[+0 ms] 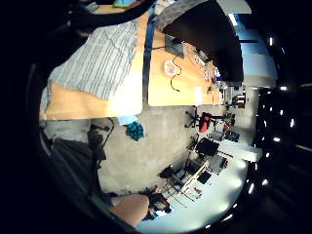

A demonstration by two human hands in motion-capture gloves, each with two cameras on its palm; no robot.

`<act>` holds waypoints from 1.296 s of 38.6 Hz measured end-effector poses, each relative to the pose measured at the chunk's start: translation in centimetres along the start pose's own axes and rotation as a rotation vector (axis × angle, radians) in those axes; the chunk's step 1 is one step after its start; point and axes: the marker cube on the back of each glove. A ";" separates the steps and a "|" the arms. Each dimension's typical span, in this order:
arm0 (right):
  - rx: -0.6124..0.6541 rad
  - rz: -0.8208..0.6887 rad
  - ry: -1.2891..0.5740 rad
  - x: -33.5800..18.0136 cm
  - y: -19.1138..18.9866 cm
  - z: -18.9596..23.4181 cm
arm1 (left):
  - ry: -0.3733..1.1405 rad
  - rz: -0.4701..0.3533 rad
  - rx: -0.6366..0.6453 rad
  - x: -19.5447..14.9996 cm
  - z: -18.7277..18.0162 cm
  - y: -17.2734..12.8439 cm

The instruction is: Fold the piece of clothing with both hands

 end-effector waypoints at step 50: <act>-0.260 -0.055 0.002 -0.3 -3.1 14.0 | -0.049 0.070 -0.134 6.7 20.0 -2.7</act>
